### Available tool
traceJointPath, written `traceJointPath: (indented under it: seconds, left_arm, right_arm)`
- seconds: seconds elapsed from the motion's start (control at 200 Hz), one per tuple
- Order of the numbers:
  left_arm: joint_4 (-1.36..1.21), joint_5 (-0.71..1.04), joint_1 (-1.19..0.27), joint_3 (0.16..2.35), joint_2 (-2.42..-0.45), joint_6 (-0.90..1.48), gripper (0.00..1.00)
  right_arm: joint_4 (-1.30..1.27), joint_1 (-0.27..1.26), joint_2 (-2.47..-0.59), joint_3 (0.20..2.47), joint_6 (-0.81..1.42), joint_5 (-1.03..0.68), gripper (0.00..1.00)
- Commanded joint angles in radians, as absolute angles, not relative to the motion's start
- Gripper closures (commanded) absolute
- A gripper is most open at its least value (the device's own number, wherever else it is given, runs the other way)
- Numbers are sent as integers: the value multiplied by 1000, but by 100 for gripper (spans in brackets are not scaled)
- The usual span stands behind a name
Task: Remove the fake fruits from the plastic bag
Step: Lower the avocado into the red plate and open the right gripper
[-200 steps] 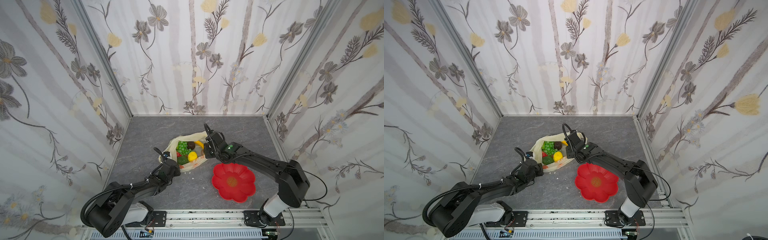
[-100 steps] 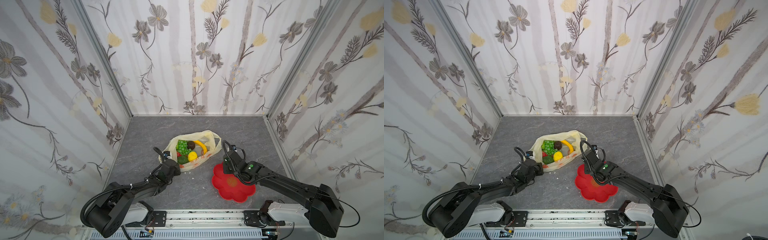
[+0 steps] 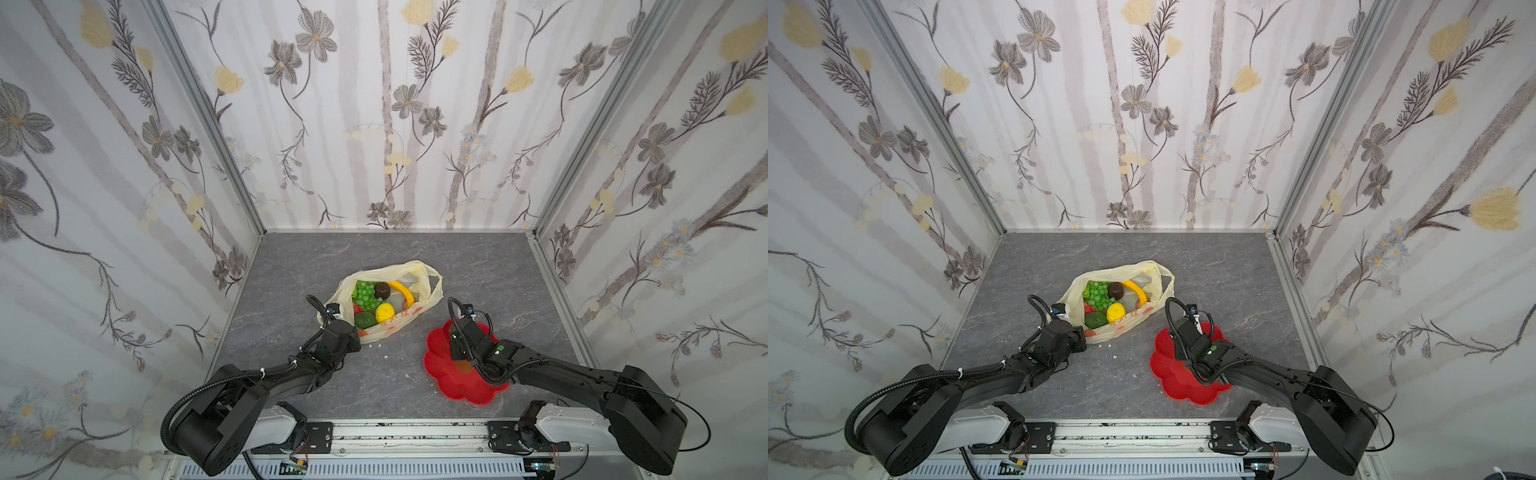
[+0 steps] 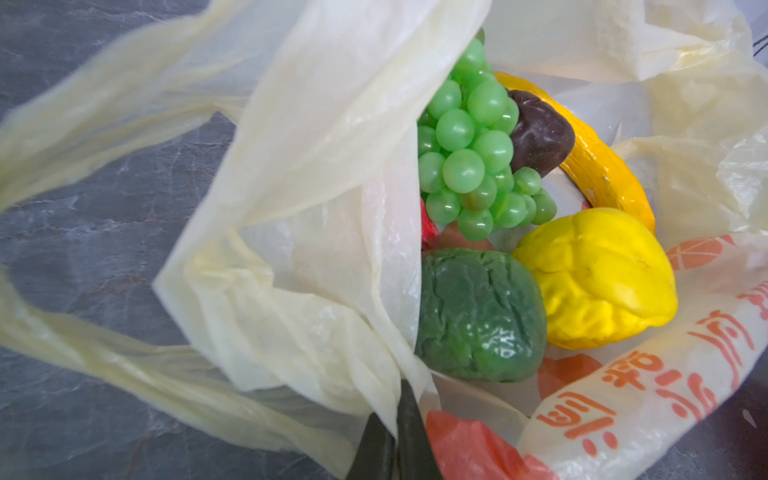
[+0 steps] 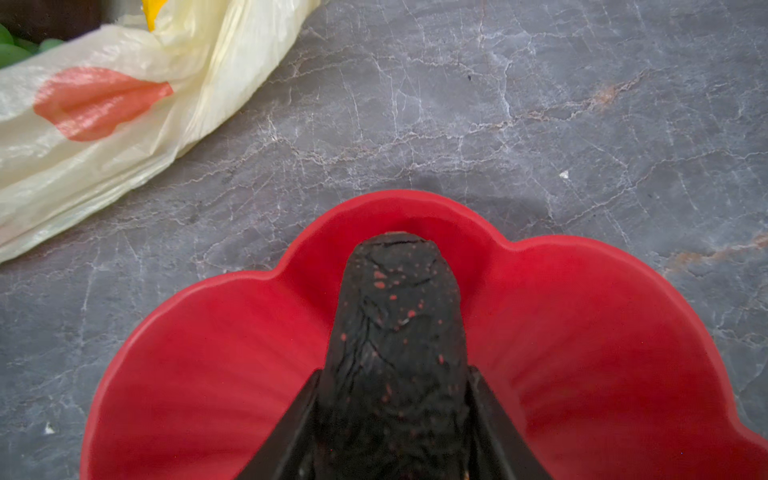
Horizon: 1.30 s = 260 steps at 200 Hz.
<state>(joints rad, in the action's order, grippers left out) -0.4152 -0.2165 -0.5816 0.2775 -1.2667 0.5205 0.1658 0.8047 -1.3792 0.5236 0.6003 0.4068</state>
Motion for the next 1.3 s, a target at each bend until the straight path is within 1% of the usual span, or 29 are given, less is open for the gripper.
traceJointPath:
  seconds: [0.0,0.2,0.22,0.37,0.61,0.759,0.864,1.064,1.139,1.294]
  left_arm:
    - [-440,-235,-581,275,-1263,520,100]
    - [-442,-238,-581,272,-1264,519,100]
    - [-442,-238,-580,272,-1239,518,100]
    - [-442,-239,-580,270,-1234,518,100]
    - [-444,-244,-582,267,-1232,518,100]
    - [-446,-242,-580,266,-1230,517,100]
    - [-446,-244,-580,265,-1227,518,100]
    - [-447,-248,-580,261,-1221,523,100]
    - [-448,-245,-581,259,-1219,525,100]
    - [-454,-237,-581,258,-1227,529,100]
  right_arm:
    - [97,805,-1387,525,599,454,64]
    - [118,805,-1413,541,614,472,62]
    - [120,805,-1414,540,616,475,61]
    - [130,807,-1424,548,624,483,53]
    - [148,808,-1461,559,661,467,50]
    - [144,810,-1480,559,675,460,46]
    - [145,811,-1472,558,675,458,42]
    - [178,814,-1428,567,673,469,30]
    - [207,815,-1411,585,672,478,28]
    - [269,814,-1375,662,654,487,27]
